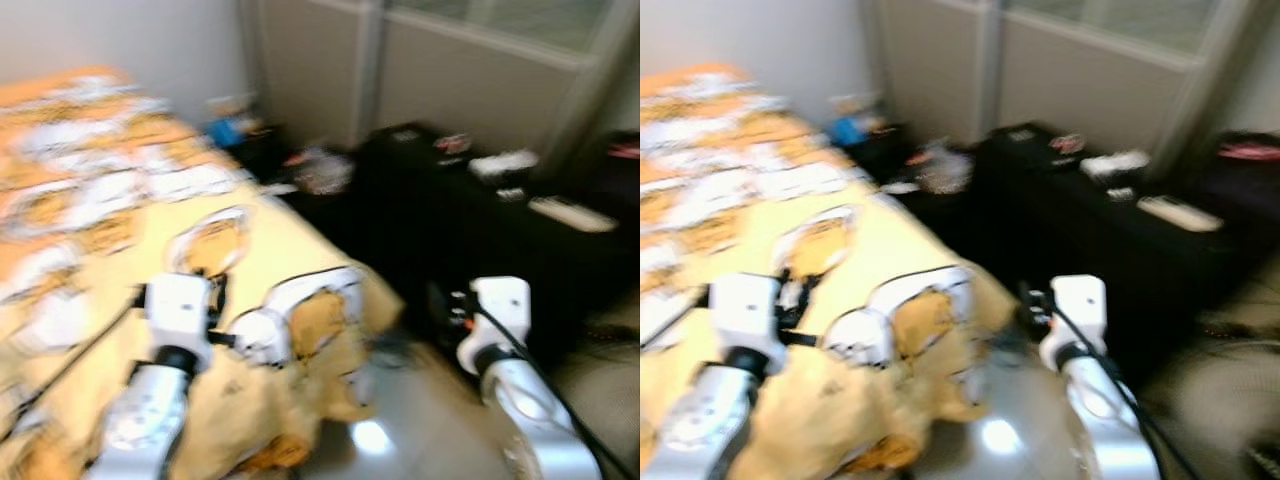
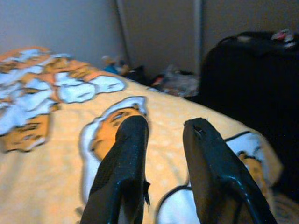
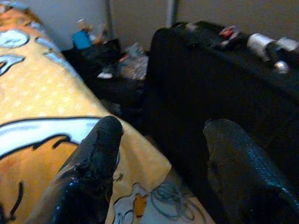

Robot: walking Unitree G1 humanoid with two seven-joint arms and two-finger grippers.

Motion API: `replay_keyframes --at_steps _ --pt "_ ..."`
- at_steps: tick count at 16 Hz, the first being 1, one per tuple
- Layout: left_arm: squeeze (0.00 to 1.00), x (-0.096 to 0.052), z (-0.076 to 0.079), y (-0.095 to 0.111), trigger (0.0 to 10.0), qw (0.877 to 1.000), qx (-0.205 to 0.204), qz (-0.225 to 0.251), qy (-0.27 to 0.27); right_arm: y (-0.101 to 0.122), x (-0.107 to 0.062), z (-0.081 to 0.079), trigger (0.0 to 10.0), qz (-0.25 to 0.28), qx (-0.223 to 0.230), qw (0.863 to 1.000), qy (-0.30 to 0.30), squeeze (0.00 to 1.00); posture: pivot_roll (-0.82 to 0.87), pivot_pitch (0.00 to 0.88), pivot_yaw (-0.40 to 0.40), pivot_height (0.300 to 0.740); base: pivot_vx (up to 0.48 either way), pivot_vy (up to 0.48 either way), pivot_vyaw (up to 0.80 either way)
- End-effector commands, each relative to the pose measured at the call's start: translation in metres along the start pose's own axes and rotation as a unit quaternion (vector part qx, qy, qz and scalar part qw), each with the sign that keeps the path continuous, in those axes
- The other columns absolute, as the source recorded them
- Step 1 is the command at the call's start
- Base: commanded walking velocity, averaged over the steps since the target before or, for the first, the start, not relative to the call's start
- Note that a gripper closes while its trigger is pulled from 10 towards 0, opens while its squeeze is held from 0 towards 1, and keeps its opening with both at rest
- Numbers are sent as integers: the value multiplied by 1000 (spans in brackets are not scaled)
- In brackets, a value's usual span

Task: Clean up the room

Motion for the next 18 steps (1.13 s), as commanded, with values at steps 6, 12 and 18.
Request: replay_keyframes --at_steps 6,12,18 --pt "1000 0 -4 -11 10000 1000 -7 -25 -3 5 0 -16 10000 15 -16 999 42 1000 0 0 17 740 0 0 800" --pt "1000 8 -8 -6 10000 1000 10 -17 -7 6 0 -12 10000 20 9 1000 14 1000 -6 0 24 740 0 214 267" --pt "1000 19 -6 -3 10000 1000 13 -13 -16 8 2 -8 10000 27 18 999 -13 976 -22 0 36 740 0 322 0"
Point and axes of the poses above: a point about 5 cm out from each wrist's last joint towards the gripper, its own x axis pointing out of the wrist towards the gripper, its own y axis along the axis of the wrist's last joint, z = x × y, the point moved 4 cm from there along x, pointing out of the wrist towards the gripper, and after that the axes turned 15 degrees about x, right-handed, at the moved point
